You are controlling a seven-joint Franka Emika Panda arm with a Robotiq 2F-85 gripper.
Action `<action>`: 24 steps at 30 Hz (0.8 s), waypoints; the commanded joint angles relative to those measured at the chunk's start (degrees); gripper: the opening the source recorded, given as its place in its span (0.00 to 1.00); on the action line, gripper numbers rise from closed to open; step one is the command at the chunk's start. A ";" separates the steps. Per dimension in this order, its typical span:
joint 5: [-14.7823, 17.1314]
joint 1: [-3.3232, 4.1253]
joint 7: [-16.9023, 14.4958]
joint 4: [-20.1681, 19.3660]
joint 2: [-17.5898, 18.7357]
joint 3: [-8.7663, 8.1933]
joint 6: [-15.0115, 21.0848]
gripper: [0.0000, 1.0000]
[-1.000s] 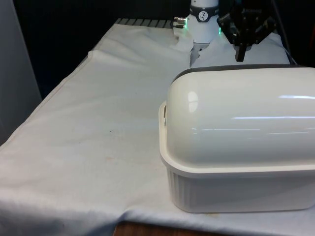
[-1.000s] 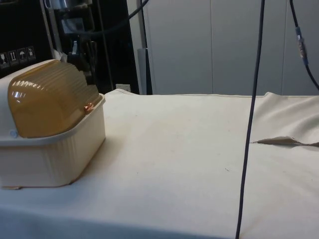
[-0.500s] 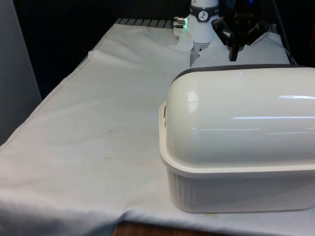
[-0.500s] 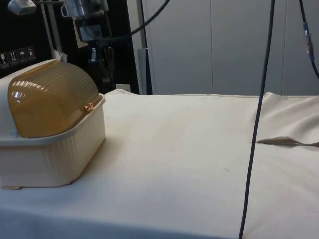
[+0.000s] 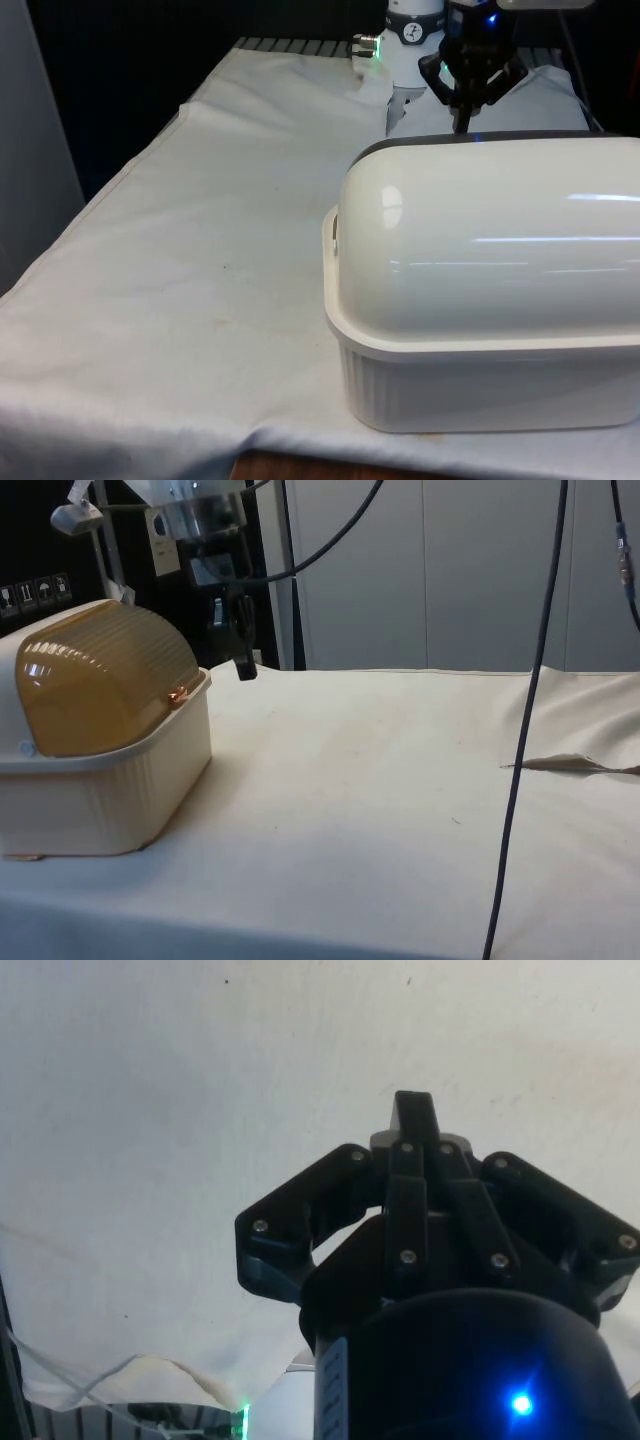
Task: Open the lid, then close it.
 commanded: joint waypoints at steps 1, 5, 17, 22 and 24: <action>0.11 -0.06 -0.06 -0.52 -0.40 0.00 0.57 0.00; 0.00 0.00 0.00 -0.06 -0.06 0.00 0.00 0.00; 0.00 0.00 0.23 -0.46 -0.34 0.00 0.23 0.40; 0.00 0.00 0.23 -0.46 -0.34 0.00 0.23 0.65; 0.00 0.00 0.23 -0.46 -0.34 0.00 0.23 0.79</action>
